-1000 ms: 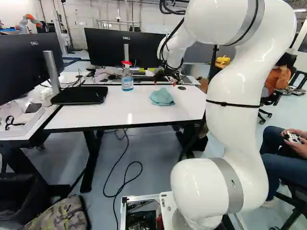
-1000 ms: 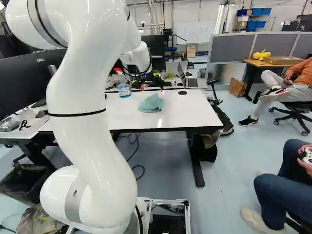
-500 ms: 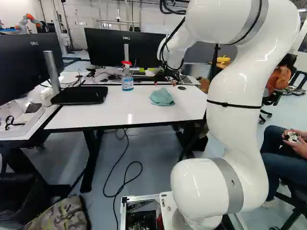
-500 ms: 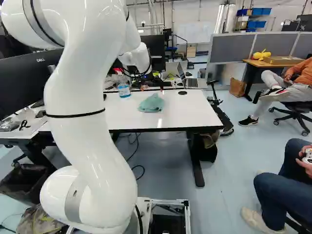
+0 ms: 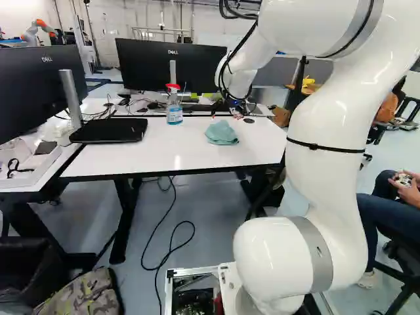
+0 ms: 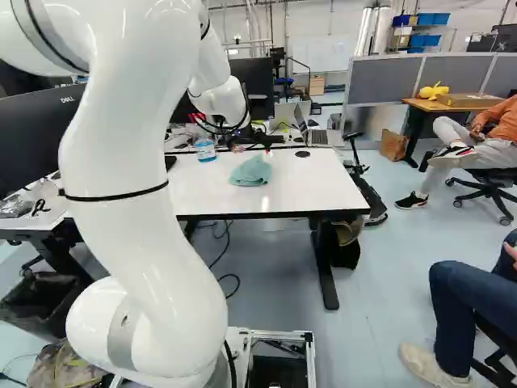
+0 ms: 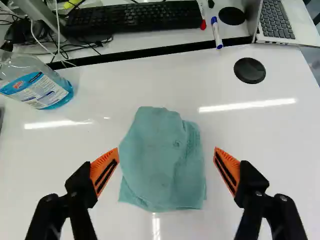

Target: Clean the table with the green towel

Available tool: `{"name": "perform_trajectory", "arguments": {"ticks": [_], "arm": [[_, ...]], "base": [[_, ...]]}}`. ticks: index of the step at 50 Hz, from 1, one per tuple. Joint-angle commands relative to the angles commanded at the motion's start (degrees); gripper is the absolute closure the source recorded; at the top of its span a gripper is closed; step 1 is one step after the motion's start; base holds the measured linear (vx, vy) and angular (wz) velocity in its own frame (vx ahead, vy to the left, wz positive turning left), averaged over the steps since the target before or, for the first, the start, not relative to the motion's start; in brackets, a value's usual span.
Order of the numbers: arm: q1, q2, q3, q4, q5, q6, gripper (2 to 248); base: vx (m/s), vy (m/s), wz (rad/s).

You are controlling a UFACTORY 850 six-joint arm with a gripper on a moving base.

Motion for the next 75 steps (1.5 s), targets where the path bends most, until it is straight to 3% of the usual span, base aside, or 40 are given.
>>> {"name": "perform_trajectory", "arguments": {"ticks": [30, 75], "arm": [[0.57, 7.1, 13.16, -0.5, 13.32, 0.0, 3], [1.72, 21.57, 39.95, -1.51, 40.44, 0.0, 3]], "base": [[0.0, 0.0, 0.0], [0.0, 0.0, 0.0]]}}
